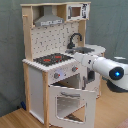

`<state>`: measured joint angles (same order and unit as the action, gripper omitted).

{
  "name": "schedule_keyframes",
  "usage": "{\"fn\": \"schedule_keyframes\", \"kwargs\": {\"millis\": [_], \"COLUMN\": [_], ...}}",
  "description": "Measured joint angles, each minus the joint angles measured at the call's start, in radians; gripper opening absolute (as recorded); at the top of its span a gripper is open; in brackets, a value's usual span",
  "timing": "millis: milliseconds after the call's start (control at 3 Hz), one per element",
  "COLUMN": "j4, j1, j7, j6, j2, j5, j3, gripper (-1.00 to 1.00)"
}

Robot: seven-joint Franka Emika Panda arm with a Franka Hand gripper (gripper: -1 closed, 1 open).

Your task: Play with the kitchen

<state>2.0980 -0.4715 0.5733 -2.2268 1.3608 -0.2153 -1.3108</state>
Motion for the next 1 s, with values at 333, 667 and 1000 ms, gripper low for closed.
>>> {"fn": "schedule_keyframes", "kwargs": {"millis": [333,667,1000], "j4": [-0.021,-0.038,-0.048], "j1": [0.000,0.000,0.001], "j7": [-0.089,-0.183,-0.280], "j6": [-0.042,-0.067,-0.090], "j2": [0.037,0.071,0.108], "j5": [0.000,0.000,0.000], "j3": [-0.030,-0.051,-0.070], "gripper": [1.00,1.00,1.00]}}
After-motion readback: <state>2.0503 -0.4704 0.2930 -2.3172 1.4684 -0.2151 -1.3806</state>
